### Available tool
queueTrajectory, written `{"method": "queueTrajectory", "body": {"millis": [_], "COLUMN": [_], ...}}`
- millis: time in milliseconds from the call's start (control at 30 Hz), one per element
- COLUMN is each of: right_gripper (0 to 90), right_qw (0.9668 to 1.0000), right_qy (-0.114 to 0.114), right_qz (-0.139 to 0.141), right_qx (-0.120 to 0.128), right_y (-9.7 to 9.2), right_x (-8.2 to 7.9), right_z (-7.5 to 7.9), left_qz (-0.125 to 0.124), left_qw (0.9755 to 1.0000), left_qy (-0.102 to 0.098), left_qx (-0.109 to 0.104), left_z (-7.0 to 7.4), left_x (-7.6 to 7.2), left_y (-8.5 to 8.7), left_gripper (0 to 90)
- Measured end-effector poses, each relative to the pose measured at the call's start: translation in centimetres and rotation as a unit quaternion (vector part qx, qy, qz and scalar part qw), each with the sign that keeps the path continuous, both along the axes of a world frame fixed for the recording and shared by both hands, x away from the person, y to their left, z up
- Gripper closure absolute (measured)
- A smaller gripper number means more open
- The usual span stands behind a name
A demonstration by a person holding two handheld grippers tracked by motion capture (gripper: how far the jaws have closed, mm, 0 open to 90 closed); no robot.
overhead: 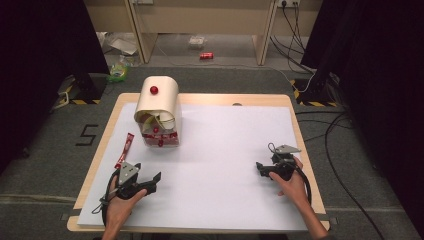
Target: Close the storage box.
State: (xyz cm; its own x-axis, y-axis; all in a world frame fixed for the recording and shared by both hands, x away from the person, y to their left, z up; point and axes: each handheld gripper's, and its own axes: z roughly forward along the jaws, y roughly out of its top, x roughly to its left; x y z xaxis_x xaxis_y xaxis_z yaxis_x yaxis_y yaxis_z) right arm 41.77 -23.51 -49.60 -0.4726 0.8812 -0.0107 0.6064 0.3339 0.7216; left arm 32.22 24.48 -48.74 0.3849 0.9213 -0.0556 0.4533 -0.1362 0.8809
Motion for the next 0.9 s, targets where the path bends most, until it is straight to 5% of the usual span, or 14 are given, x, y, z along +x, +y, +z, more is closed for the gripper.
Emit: {"method": "queueTrajectory", "body": {"millis": [900], "right_gripper": [13.9], "right_qw": [1.0000], "right_qy": [0.000], "right_qz": [0.000], "right_qx": [-0.001], "right_y": [0.0], "right_x": [0.0], "right_z": [0.0], "left_qz": [-0.040], "left_qw": [0.9979], "left_qy": [0.035], "left_qx": [0.038], "left_z": [-1.1], "left_x": [-2.5], "left_y": [-1.1], "left_gripper": [16.2]}}
